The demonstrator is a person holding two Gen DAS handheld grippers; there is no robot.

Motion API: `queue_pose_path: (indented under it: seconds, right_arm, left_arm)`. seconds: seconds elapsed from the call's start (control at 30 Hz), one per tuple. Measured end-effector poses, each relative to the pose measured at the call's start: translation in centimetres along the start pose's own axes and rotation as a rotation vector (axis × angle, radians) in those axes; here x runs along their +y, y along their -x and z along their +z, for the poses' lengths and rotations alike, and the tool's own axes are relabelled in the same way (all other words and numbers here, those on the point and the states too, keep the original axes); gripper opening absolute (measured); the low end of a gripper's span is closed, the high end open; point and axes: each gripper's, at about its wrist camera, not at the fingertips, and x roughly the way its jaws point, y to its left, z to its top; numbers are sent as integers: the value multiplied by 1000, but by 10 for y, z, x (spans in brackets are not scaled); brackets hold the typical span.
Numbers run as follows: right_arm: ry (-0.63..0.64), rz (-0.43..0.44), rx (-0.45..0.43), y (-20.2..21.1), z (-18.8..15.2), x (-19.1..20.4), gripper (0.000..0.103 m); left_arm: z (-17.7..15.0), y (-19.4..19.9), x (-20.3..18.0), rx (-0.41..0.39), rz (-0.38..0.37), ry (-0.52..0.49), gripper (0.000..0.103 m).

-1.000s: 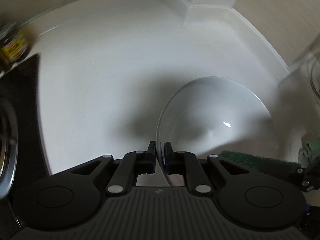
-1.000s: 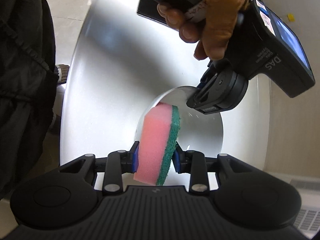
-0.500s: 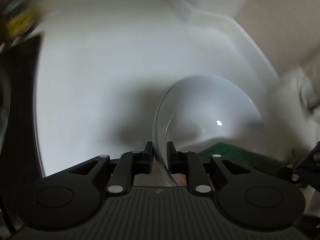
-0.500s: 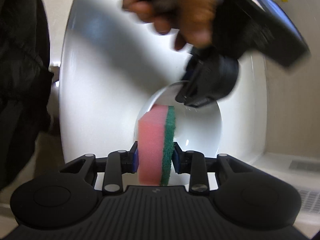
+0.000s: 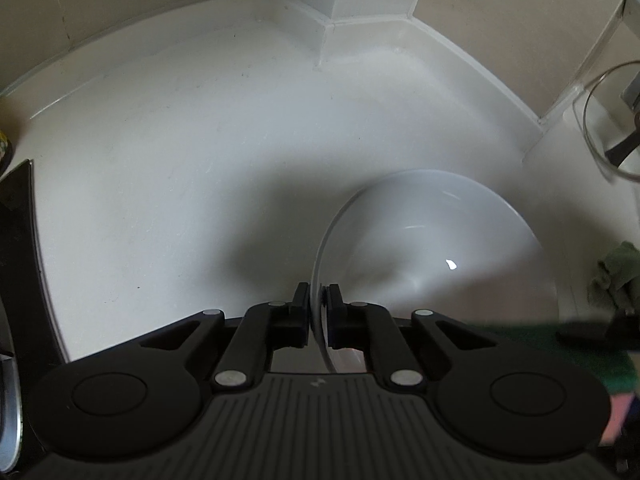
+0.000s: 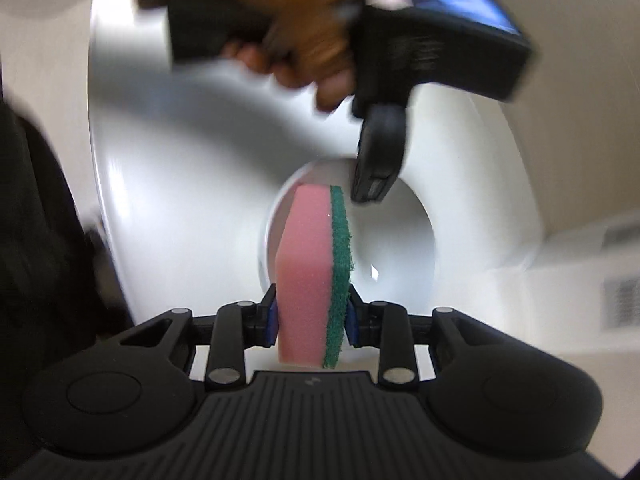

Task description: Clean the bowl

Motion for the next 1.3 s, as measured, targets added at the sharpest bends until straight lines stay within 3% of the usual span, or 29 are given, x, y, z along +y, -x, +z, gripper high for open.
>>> queue_pose_path:
  seconds: [0.23,0.3,0.43,0.53,0.6,0.67,0.73,0.8,0.87,1.07,1.3]
  right_arm:
    - [-412,163,-132,28,-26,-46,27]
    - [-448,164,-152,23,-5,-44,27]
    - [-572,186,-206,8,-30,-79,27]
    - [-668,158,-256,1,-52,-77,26]
    - [-760,62,-277,4,-69,-84,26]
    - [-864,-44,-260,6,-90,-95,26]
    - [-949,-92,-218,4,-107,-103,26]
    - [-1031,-84,-140,-17,-124,-106,26]
    - [-1104,-6,-67,-44,-137,-103,26]
    - [-1149,96,-55,-73,-123,-109,26]
    - [-1074,3,-23,-104,-91,-114,26]
  left_arm:
    - [-7,1,-7,-21,24,-9,6]
    - [-7,0,-9,-28,34,-3,6]
    - [-8,-1,-6,-32,15,-4,7]
    - [-8,-1,-8,-36,15,-22,7]
    - [-9,-1,-5,-36,1,-21,7]
    - [-9,-1,-2,-32,-14,-24,6]
    - [-8,-2,0,-26,-24,-43,6]
    - [-6,-3,1,-19,-31,-78,7]
    - [-3,-4,2,-11,-38,-113,7]
    - [4,-8,2,-3,-67,-175,6]
    - [2,-6,0,-23,-60,-81,9]
